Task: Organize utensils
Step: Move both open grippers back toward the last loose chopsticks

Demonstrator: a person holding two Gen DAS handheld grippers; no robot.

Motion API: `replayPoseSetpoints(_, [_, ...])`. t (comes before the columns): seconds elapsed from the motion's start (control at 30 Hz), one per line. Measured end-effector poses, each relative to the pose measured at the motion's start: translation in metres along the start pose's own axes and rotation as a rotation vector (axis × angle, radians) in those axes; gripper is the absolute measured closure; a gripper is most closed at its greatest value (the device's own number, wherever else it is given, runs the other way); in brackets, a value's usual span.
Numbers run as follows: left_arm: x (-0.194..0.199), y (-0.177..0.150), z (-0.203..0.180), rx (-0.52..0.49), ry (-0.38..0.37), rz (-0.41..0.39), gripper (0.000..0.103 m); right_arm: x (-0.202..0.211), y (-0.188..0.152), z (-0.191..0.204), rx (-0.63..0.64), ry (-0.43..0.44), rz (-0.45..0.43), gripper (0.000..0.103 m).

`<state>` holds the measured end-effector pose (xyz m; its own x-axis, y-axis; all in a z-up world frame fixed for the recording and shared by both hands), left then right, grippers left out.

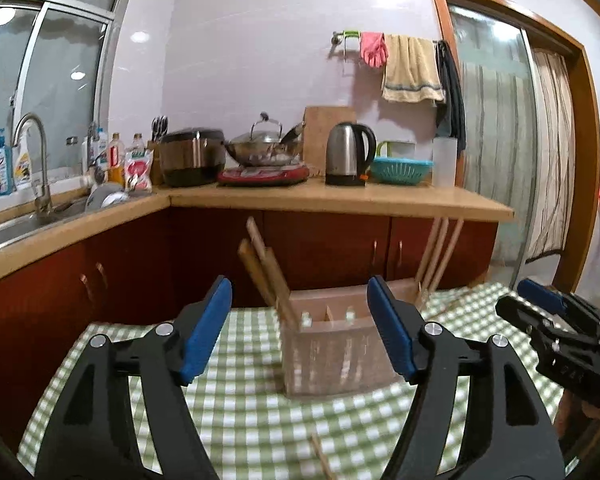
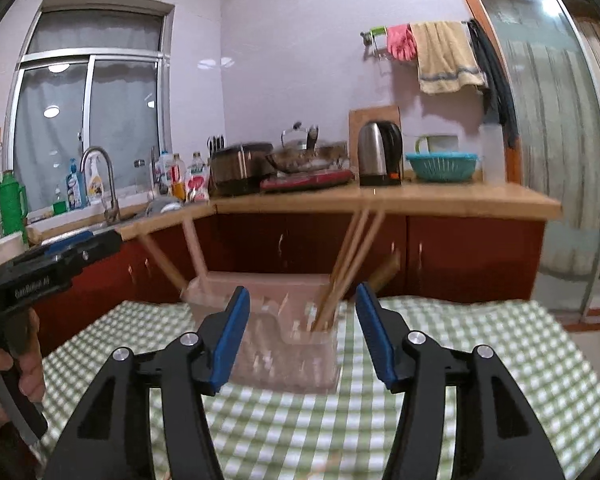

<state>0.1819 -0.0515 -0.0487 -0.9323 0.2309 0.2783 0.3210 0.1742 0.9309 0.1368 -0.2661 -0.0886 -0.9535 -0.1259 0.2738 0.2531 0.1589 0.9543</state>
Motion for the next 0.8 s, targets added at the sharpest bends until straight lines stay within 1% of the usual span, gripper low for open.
replayPoseSetpoints(0.07, [0.010,-0.011,0.005,0.001,0.015,0.024,0.034,0.012,-0.020,0.014,0.014,-0.003,0.022,0.048])
replayPoseSetpoints(0.23, [0.040,-0.046,0.022,0.003,0.075,0.074,0.034,0.027,-0.064,0.043,0.005,0.035,0.095,0.048])
replayPoseSetpoints(0.37, [0.057,-0.071,0.034,-0.011,0.126,0.108,0.034,0.027,-0.090,0.060,0.009,0.060,0.153,0.048])
replayPoseSetpoints(0.47, [0.065,-0.086,0.043,0.004,0.147,0.142,0.034,0.019,-0.108,0.067,-0.011,0.085,0.216,0.048])
replayPoseSetpoints(0.63, [0.073,-0.096,0.053,0.031,0.172,0.160,0.034,0.012,-0.127,0.085,0.033,0.099,0.290,0.048])
replayPoseSetpoints(0.8, [0.074,-0.099,0.053,0.045,0.168,0.173,0.034,0.007,-0.138,0.099,0.070,0.111,0.351,0.048])
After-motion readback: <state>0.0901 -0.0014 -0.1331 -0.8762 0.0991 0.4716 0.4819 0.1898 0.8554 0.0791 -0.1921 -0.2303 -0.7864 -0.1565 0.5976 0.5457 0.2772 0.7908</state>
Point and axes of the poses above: each gripper's, at about its wrist camera, not at the fingertips, and x roughly against the way its jaws point, z to its left, y to its top, the point moved 1 cm from there along -x, roughly the way its jaws point, and after that the axes turned 15 degrees about x, right-handed, at the moved point
